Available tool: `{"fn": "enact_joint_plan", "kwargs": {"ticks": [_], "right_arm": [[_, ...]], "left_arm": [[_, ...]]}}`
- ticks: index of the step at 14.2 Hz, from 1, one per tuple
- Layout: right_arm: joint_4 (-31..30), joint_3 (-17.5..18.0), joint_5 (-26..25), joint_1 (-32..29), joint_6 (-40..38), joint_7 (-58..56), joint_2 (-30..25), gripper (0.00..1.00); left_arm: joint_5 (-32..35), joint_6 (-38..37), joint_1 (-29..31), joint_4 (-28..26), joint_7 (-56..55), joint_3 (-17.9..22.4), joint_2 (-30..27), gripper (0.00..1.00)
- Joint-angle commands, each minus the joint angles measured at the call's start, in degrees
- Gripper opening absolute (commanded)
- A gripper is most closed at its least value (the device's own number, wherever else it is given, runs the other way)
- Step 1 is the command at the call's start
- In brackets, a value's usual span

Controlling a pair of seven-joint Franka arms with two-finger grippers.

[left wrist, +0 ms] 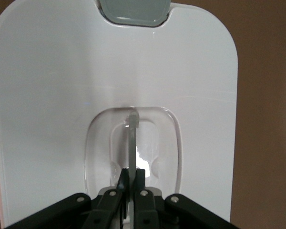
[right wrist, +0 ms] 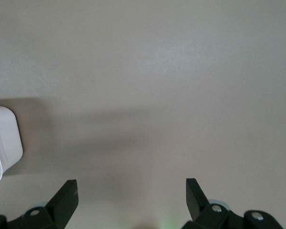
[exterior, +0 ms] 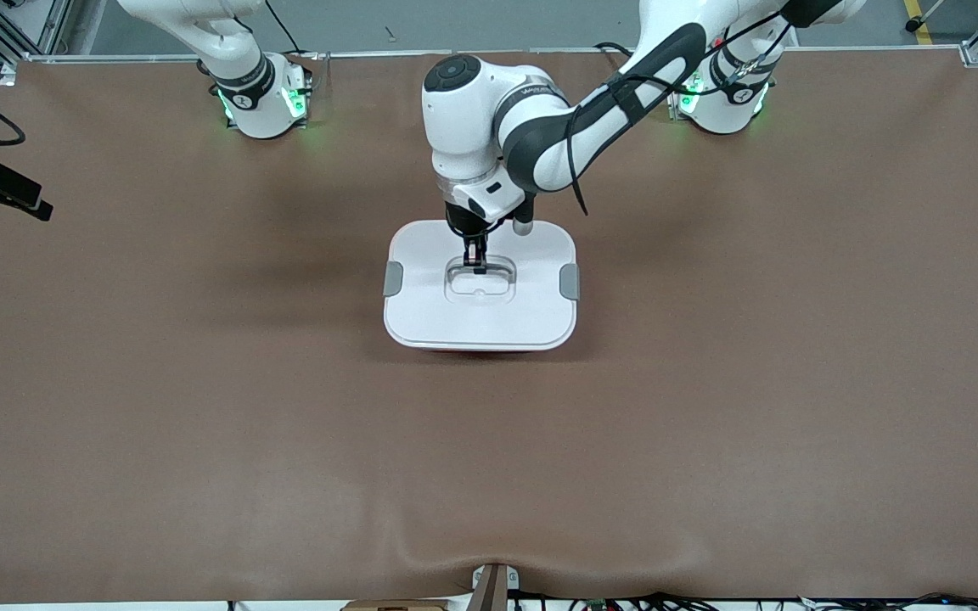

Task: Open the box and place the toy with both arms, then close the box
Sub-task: 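Press the lid down onto the box with the left gripper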

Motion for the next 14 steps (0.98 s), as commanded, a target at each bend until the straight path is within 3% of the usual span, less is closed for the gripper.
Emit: {"fn": "enact_joint_plan", "kwargs": {"ticks": [1,14], "right_arm": [[-1.1,0.2,0.7,-0.1,0.3,0.6,-1.4,1.00],[-1.0,0.1,0.7,-0.6,0.1,0.3,-1.4,1.00]], "left_arm": [[5.2,0.2,-1.6,1.3,-19.2,-0.6,1.8,0.00],[5.8,-0.4,-1.9,0.3,-22.3,-0.6,0.8,0.00]]}}
